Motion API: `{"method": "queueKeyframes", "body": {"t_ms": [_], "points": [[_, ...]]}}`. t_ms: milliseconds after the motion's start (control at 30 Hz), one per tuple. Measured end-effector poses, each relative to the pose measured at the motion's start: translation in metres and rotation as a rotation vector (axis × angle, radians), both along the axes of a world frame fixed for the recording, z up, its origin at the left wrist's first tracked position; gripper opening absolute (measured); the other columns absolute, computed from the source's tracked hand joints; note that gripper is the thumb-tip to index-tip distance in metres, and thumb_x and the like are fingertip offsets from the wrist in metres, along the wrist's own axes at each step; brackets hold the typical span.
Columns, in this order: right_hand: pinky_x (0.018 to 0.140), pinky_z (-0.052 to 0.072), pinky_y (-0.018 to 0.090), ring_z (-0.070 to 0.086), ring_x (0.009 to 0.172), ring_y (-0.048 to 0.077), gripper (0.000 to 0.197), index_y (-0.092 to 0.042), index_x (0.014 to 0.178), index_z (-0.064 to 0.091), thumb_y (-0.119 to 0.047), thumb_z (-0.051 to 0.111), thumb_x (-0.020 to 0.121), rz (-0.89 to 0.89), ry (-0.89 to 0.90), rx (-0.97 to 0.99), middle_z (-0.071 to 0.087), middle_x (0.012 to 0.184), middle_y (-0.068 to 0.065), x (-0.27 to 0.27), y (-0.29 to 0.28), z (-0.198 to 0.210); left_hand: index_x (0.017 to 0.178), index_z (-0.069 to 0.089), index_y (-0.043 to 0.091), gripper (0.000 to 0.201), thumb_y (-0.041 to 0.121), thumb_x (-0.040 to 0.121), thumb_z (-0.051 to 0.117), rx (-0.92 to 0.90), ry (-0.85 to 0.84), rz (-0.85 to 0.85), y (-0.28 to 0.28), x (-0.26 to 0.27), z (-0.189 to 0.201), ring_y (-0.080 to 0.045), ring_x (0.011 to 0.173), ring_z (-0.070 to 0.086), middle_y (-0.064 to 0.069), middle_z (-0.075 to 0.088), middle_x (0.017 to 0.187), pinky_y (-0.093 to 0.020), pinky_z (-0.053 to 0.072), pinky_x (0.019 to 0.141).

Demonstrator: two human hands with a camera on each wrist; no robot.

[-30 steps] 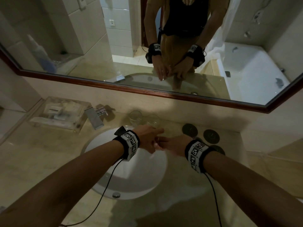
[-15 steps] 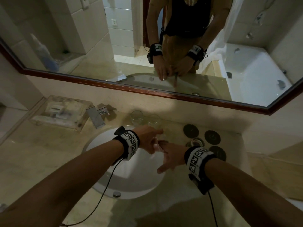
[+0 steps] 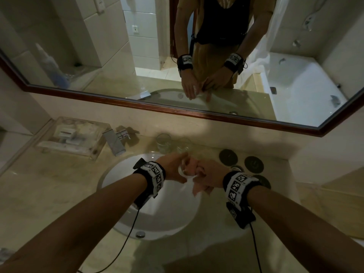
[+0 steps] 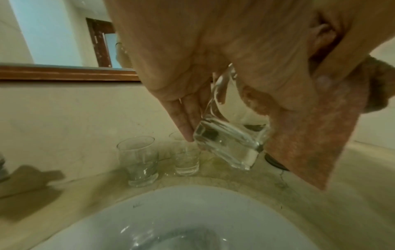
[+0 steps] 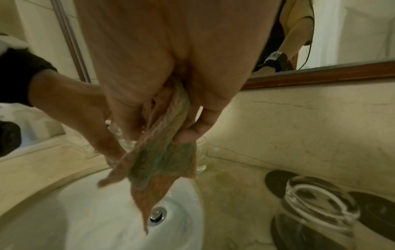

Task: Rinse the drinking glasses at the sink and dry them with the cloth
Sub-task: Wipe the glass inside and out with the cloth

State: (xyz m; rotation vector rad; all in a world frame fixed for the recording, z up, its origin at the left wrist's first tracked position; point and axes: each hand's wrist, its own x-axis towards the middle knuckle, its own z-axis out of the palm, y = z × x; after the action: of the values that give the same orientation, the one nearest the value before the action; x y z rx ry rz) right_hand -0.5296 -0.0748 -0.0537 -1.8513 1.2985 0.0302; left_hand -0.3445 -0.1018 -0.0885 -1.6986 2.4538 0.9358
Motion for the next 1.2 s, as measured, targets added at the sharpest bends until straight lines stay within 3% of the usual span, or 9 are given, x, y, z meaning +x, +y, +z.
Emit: {"method": "queueKeyframes", "body": {"t_ms": [167,300,400,500,667,800,900,1000,1200], "points": [[0.062,0.058,0.029,0.068,0.065,0.016,0.004,-0.023,0.093,0.055,-0.027,0.054,0.094,0.023,0.173,-0.190,0.066,0.090,0.000,-0.004,-0.002,-0.004,0.130,0.040,0.016,0.081,0.033,0.065,0.085,0.123,0.111,0.204,0.003,0.012,-0.013,-0.019,0.097,0.061,-0.004,0.062,0.118,-0.026,0.052,0.075],[0.074,0.051,0.027,0.066,0.088,0.024,0.025,-0.012,0.117,0.059,-0.024,0.045,0.100,0.110,0.234,-0.159,0.064,0.112,0.009,0.004,0.008,-0.001,0.124,0.042,0.014,0.078,0.034,0.063,0.085,0.194,0.237,0.371,0.006,0.014,-0.023,-0.017,0.086,0.060,-0.004,0.062,0.112,-0.018,0.045,0.053],[0.084,0.056,0.035,0.067,0.095,0.027,0.030,-0.009,0.123,0.054,-0.024,0.042,0.100,0.058,0.202,-0.083,0.064,0.108,0.011,0.014,0.011,-0.010,0.113,0.046,0.016,0.069,0.038,0.061,0.086,0.245,0.320,0.485,0.006,0.012,-0.028,-0.016,0.084,0.062,-0.004,0.064,0.105,-0.023,0.049,0.057],[0.060,0.059,0.033,0.069,0.063,0.019,0.029,-0.017,0.118,0.046,-0.035,0.033,0.100,-0.081,0.079,0.046,0.062,0.081,0.006,0.026,0.012,-0.021,0.106,0.051,0.013,0.063,0.039,0.061,0.086,0.259,0.351,0.537,0.005,0.010,-0.032,-0.016,0.082,0.059,-0.005,0.061,0.097,-0.025,0.051,0.066],[0.074,0.060,0.040,0.071,0.063,0.027,0.042,-0.034,0.071,0.038,-0.056,0.015,0.100,-0.183,-0.124,0.109,0.062,0.065,0.010,0.028,0.012,-0.022,0.114,0.048,0.012,0.070,0.034,0.061,0.088,0.325,0.469,0.586,0.005,0.012,-0.030,-0.020,0.078,0.064,-0.012,0.063,0.100,-0.028,0.054,0.061],[0.055,0.050,0.017,0.060,0.051,0.008,0.038,-0.022,0.127,0.046,-0.039,0.021,0.105,-0.196,-0.213,0.067,0.062,0.074,0.009,0.028,0.012,-0.024,0.114,0.048,0.023,0.068,0.045,0.059,0.083,0.315,0.498,0.602,0.007,0.010,-0.028,-0.028,0.087,0.068,-0.015,0.065,0.103,-0.042,0.060,0.074],[0.079,0.054,0.032,0.066,0.059,0.011,0.063,-0.001,0.112,0.060,-0.050,0.020,0.103,-0.292,-0.286,0.098,0.066,0.070,0.009,0.029,0.010,-0.028,0.111,0.046,0.015,0.065,0.048,0.066,0.080,0.364,0.571,0.679,0.010,0.006,-0.028,-0.030,0.081,0.069,-0.018,0.061,0.107,-0.036,0.059,0.062],[0.071,0.056,0.022,0.065,0.076,0.014,0.033,-0.014,0.130,0.048,-0.030,0.041,0.102,-0.204,-0.159,-0.063,0.066,0.092,0.003,0.025,0.007,-0.029,0.106,0.044,0.013,0.075,0.058,0.059,0.080,0.439,0.644,0.732,0.012,0.004,-0.027,-0.032,0.079,0.071,-0.022,0.062,0.107,-0.041,0.060,0.065],[0.099,0.041,0.041,0.046,0.117,0.027,0.065,-0.029,0.152,0.017,-0.053,0.039,0.096,-0.050,0.205,-0.323,0.047,0.133,0.003,0.025,0.007,-0.035,0.103,0.046,0.013,0.085,0.081,0.054,0.064,0.447,0.641,0.713,0.012,-0.001,-0.021,-0.025,0.087,0.068,-0.014,0.064,0.107,-0.035,0.059,0.064]]}}
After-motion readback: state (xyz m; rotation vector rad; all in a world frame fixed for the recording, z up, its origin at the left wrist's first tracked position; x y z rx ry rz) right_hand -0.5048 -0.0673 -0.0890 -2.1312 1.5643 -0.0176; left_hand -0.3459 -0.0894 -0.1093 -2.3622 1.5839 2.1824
